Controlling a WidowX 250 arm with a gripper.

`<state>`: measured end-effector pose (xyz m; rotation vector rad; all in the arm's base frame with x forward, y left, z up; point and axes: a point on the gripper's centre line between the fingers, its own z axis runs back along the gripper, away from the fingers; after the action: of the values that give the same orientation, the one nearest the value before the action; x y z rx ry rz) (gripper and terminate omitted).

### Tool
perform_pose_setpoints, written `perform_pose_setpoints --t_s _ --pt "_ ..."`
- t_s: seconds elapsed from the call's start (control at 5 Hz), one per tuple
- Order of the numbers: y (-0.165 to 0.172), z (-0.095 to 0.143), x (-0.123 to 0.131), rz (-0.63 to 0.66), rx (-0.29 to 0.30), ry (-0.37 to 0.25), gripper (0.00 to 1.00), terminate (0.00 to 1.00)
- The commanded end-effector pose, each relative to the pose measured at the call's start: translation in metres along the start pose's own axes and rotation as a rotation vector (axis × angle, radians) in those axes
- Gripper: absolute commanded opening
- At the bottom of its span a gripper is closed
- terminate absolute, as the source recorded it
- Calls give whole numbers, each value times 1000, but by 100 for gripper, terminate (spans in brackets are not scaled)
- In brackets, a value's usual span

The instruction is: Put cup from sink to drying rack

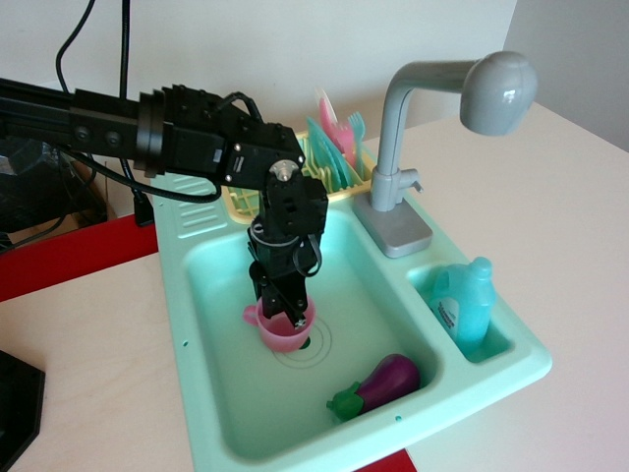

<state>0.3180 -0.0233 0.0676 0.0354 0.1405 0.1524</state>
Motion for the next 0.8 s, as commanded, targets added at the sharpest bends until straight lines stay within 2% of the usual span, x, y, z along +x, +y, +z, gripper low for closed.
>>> perform_pose_setpoints --t_s 0.0,0.4,0.6 --pt "14 39 1 31 -28 -114 0 0" --pt "64 114 42 144 -58 -256 0 0" --pt "99 129 56 212 -77 -273 0 0"
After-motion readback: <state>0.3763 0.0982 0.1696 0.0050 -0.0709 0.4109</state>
